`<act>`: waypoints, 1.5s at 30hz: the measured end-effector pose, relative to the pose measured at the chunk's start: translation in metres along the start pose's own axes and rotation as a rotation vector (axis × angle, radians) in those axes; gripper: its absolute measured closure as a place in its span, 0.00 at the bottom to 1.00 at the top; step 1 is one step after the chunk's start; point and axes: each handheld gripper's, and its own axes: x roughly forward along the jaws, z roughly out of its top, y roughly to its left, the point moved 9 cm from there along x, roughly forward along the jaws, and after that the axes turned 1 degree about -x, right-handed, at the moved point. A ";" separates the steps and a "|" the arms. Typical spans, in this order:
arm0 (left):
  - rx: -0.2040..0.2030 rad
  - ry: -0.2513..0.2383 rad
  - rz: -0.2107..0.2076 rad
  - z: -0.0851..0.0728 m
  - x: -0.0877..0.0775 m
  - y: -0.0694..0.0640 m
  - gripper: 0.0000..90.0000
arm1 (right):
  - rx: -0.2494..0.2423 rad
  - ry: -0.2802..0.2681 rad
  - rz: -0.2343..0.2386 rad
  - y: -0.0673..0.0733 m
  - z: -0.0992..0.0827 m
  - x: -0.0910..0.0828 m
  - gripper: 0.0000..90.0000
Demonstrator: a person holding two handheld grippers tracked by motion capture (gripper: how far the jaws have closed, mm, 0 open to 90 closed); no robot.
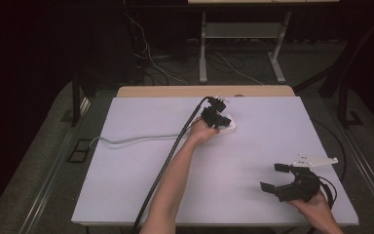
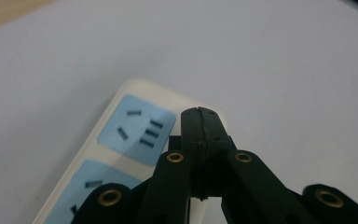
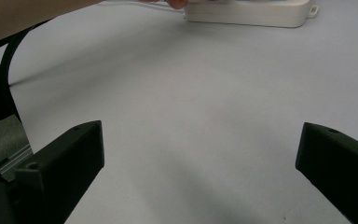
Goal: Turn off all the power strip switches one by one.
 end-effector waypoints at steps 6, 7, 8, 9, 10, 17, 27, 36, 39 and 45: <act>0.004 -0.027 -0.001 0.007 -0.013 0.002 1.00 | 0.004 -0.002 -0.002 -0.001 0.000 0.000 0.01; 0.006 -0.028 0.000 0.007 -0.016 0.002 1.00 | 0.004 -0.003 -0.002 -0.001 0.000 0.000 0.01; 0.005 -0.033 -0.005 0.007 -0.019 0.002 1.00 | 0.004 -0.004 -0.002 -0.001 0.001 0.000 0.01; 0.002 -0.044 -0.011 0.008 -0.022 0.002 1.00 | 0.004 -0.003 -0.002 0.000 0.000 0.000 0.01; 0.000 -0.055 -0.020 0.008 -0.027 0.002 0.99 | 0.004 -0.003 -0.002 0.000 0.000 0.000 0.01; 0.022 -0.128 -0.057 0.006 -0.065 -0.002 0.93 | 0.004 -0.004 -0.003 0.000 0.000 -0.001 0.01; -0.008 -0.227 -0.070 -0.033 -0.128 -0.007 0.50 | 0.000 -0.004 -0.009 0.001 0.000 -0.001 0.01; -0.025 -0.273 -0.060 -0.105 -0.178 -0.018 0.15 | 0.001 -0.001 -0.011 0.003 -0.001 0.000 0.01; -0.036 -0.270 -0.061 -0.123 -0.188 -0.024 0.06 | 0.000 -0.001 -0.013 0.004 -0.001 0.001 0.01; -0.051 -0.293 -0.035 -0.155 -0.205 -0.038 0.00 | 0.002 -0.004 -0.014 0.005 0.000 0.001 0.01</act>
